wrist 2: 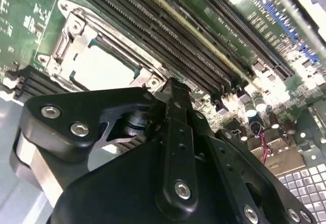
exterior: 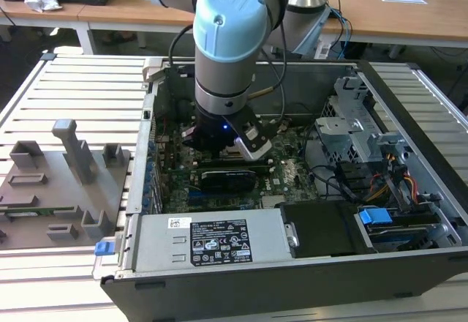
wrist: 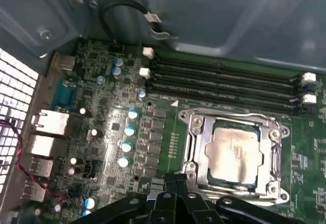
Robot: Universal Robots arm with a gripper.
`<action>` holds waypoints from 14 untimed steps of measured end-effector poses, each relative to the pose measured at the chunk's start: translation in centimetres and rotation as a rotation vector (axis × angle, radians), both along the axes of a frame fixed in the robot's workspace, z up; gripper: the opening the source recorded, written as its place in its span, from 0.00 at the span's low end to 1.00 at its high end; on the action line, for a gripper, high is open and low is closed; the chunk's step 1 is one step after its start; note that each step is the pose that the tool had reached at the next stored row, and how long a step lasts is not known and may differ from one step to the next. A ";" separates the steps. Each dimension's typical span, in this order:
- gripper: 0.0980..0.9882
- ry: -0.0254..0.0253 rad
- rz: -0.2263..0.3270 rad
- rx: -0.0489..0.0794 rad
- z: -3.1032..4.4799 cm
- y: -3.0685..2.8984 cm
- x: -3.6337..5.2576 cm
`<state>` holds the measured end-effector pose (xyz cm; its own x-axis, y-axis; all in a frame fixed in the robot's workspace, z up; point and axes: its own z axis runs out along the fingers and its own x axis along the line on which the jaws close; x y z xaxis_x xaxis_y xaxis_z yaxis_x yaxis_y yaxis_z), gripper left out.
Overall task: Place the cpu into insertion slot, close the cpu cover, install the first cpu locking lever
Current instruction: 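Install the first cpu locking lever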
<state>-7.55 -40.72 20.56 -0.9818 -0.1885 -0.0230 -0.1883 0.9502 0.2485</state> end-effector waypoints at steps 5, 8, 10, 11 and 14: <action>0.01 -0.0008 0.013 0.019 -1.08 -0.58 0.00; 0.01 -0.0002 0.016 0.023 -1.06 -0.58 0.05; 0.01 -0.0003 0.017 0.023 -0.87 -0.59 0.06; 0.01 -0.0003 0.017 0.023 -0.64 -0.58 0.06; 0.01 -0.0001 0.017 0.022 -0.11 -0.58 0.10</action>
